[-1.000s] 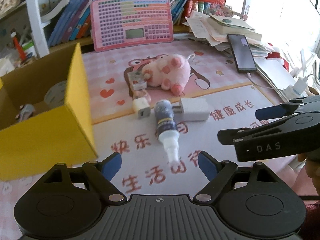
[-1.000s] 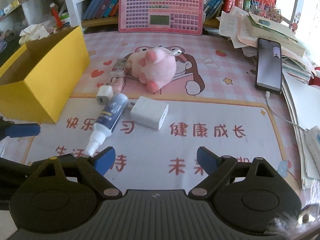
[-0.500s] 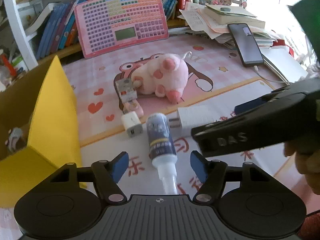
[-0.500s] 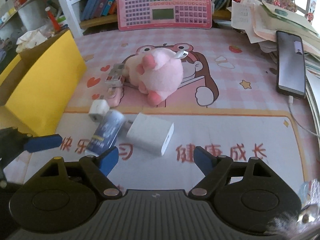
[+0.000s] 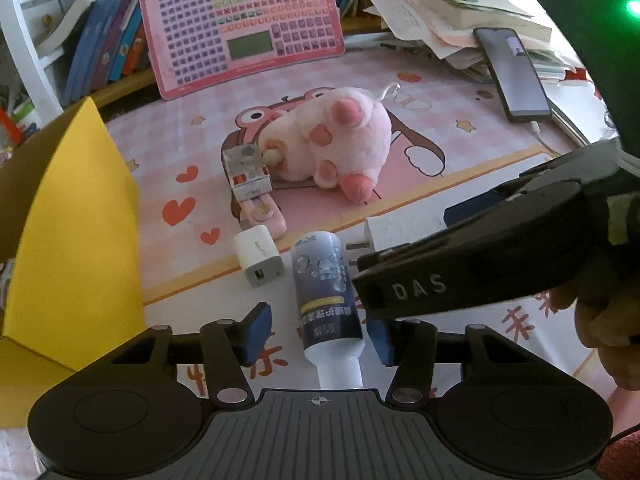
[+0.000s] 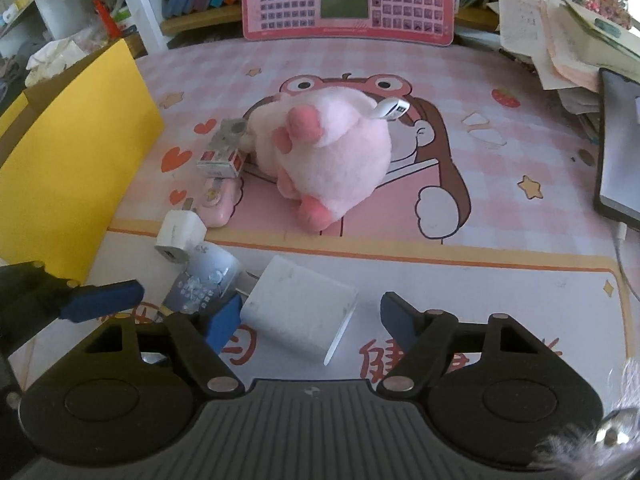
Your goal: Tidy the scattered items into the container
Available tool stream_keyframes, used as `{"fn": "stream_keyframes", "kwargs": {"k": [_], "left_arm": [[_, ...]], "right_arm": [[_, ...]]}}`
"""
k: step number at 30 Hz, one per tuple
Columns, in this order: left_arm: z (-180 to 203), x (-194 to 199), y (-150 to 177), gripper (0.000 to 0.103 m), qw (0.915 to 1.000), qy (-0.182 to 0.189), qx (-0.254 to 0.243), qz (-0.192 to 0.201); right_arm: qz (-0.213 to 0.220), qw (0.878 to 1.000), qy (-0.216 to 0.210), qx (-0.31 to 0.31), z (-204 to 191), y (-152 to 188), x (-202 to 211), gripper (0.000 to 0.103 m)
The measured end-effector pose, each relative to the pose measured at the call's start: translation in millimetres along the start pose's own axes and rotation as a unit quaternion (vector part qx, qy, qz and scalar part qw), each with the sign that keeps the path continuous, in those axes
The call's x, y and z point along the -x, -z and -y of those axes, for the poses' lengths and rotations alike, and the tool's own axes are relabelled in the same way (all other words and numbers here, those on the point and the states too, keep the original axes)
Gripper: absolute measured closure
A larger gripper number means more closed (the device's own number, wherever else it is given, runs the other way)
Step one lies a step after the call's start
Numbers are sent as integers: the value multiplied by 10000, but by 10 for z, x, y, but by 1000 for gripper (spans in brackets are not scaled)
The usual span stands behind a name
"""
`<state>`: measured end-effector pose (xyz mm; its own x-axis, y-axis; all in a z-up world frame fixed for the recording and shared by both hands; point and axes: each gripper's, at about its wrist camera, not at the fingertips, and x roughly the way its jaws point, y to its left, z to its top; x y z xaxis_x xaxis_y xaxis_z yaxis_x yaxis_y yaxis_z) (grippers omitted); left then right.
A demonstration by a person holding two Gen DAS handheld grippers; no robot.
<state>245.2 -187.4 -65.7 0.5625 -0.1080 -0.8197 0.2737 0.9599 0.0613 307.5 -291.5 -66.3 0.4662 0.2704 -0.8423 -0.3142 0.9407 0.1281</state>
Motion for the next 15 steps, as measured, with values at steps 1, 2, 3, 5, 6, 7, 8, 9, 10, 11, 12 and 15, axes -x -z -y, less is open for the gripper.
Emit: {"fn": "stream_keyframes", "kwargs": {"k": [1, 2, 3, 5, 6, 7, 8, 9, 10, 11, 12, 15], "left_arm": [[-2, -7, -9, 56, 10000, 17, 0, -8], [-5, -11, -14, 57, 10000, 27, 1, -11], [-9, -16, -21, 57, 10000, 33, 7, -14], [-20, -38, -30, 57, 10000, 36, 20, -41], [-22, -49, -32, 58, 10000, 37, 19, -60], [-24, -64, -34, 58, 10000, 37, 15, -76], [-25, -76, -36, 58, 9999, 43, 11, -90], [-26, -90, -36, 58, 9999, 50, 5, -110], [-23, -103, -39, 58, 9999, 51, -1, -131], [-25, -116, -40, 58, 9999, 50, -6, -151], [-29, -124, -39, 59, 9999, 50, -8, -163], [-41, -141, -41, 60, 9998, 52, -1, -205]], "right_arm": [[-18, 10000, 5, 15, 18, 11, 11, 35], [-26, 10000, 26, 28, 36, 24, 31, 37], [-24, 10000, 54, 50, 65, 42, 58, 39], [-29, 9999, 110, 92, 137, 88, 111, 39], [-30, 9999, 136, 68, 177, 108, 132, 39], [-27, 9999, 150, 33, 212, 122, 147, 38], [-17, 9999, 141, 9, 240, 129, 154, 38], [-3, 9999, 127, 2, 253, 132, 156, 38], [12, 9999, 114, 21, 255, 132, 156, 37], [24, 9999, 100, 73, 243, 128, 154, 36], [48, 9999, 73, 146, 226, 123, 158, 34], [179, 9987, -26, 469, 163, 113, 182, 26]]}}
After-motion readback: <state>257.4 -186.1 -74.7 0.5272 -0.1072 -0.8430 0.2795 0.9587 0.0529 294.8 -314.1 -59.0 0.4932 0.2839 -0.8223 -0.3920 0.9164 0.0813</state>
